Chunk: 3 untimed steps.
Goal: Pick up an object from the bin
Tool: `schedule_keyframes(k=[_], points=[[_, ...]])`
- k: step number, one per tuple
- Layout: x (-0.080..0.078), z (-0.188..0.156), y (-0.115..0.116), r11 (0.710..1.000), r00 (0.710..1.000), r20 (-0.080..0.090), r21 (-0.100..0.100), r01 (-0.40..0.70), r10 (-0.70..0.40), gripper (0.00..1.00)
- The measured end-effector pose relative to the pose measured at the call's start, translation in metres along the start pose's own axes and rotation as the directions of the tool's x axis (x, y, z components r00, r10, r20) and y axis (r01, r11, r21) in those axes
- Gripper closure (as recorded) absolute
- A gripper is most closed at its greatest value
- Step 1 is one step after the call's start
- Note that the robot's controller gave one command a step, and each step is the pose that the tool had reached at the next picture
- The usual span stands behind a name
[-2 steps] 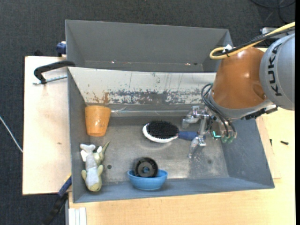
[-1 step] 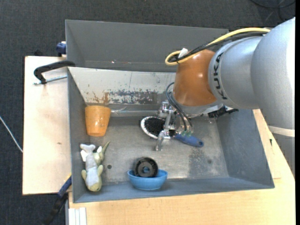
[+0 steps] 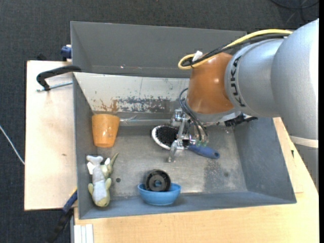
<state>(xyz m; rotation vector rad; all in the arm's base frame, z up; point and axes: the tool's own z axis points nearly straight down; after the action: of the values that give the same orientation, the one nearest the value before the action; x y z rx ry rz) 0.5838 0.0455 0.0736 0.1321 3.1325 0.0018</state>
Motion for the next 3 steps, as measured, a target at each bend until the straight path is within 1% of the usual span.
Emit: schedule_keyframes(k=[3], points=[[-0.0037,-0.0032,0.0016,1.0,1.0,0.0,0.0,0.001,-0.001,0.0]])
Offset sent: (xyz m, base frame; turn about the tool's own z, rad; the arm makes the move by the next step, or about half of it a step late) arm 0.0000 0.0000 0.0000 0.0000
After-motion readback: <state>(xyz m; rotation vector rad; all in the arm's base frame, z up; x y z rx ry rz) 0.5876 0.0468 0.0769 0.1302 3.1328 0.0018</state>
